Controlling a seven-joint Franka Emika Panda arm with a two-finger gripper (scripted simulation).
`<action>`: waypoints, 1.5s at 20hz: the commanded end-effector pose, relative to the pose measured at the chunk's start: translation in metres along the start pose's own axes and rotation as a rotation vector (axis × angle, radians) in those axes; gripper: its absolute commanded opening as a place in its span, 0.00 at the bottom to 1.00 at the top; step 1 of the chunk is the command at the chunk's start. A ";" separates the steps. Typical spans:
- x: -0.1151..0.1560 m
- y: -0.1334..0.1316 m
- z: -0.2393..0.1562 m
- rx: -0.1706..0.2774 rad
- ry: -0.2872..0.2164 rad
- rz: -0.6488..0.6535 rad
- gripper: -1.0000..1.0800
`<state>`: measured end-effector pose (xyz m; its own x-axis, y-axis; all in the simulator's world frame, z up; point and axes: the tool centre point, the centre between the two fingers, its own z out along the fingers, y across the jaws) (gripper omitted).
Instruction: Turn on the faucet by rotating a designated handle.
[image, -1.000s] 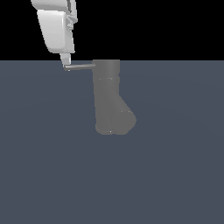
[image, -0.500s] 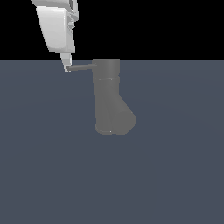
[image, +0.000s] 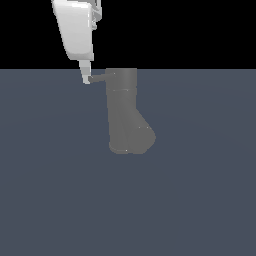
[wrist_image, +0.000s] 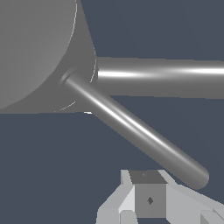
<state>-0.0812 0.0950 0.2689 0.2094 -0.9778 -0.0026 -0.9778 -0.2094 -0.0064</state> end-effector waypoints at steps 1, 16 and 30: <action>0.023 0.011 0.000 -0.004 0.002 0.029 0.00; 0.070 0.028 0.000 -0.004 0.003 0.017 0.00; 0.148 0.032 -0.001 -0.006 0.003 0.032 0.00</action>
<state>-0.0811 -0.0239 0.2688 0.2313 -0.9729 -0.0014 -0.9729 -0.2313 0.0024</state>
